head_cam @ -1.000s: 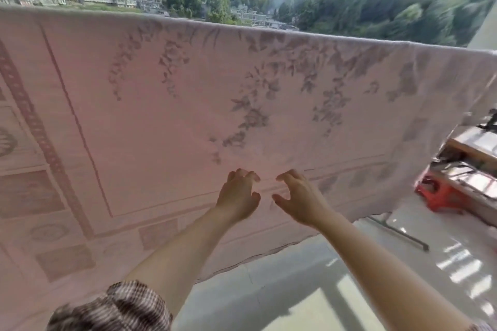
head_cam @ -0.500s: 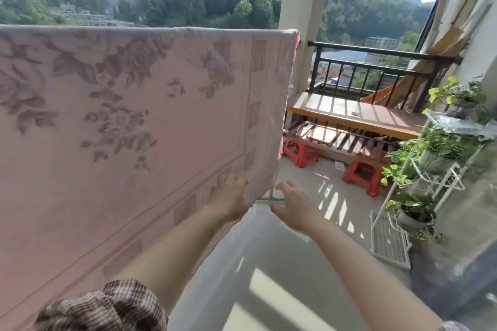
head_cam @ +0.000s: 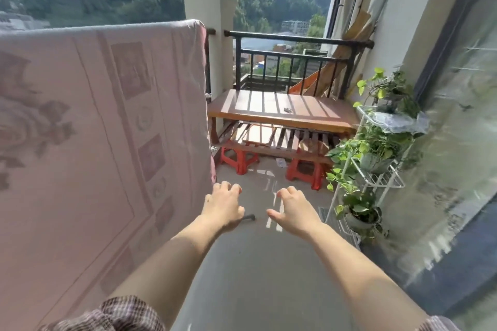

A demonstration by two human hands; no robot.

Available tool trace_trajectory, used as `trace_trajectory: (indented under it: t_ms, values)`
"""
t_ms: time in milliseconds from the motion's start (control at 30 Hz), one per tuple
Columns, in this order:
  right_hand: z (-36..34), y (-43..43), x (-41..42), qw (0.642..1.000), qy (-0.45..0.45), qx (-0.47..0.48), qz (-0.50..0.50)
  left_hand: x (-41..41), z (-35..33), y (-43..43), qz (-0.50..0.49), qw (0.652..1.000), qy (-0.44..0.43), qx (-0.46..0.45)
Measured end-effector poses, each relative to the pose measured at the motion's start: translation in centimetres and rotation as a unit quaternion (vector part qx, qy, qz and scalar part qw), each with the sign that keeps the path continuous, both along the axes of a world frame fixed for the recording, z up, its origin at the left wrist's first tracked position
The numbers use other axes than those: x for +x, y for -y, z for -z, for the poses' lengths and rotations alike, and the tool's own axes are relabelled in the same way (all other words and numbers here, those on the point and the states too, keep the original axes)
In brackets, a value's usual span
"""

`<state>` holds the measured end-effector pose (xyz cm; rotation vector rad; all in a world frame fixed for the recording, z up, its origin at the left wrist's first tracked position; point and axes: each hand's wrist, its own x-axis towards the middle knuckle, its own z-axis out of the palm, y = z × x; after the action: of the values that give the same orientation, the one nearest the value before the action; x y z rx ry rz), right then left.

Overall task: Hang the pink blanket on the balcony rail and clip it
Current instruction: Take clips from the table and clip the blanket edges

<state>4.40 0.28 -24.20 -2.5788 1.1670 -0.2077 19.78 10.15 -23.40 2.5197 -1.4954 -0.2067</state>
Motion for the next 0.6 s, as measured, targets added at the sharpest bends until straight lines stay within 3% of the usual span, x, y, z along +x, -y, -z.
trace_trajectory:
  t_ms: [233, 600]
  values:
    - [1.5, 17.7, 3.0, 0.999, -0.017, -0.017, 0.027, 3.8, 2.0, 19.0, 0.043, 0.999, 0.000, -0.009]
    - [0.9, 46.1, 8.6, 0.997, -0.046, 0.012, 0.061, 9.9, 3.5, 46.2, 0.011, 0.999, -0.053, -0.001]
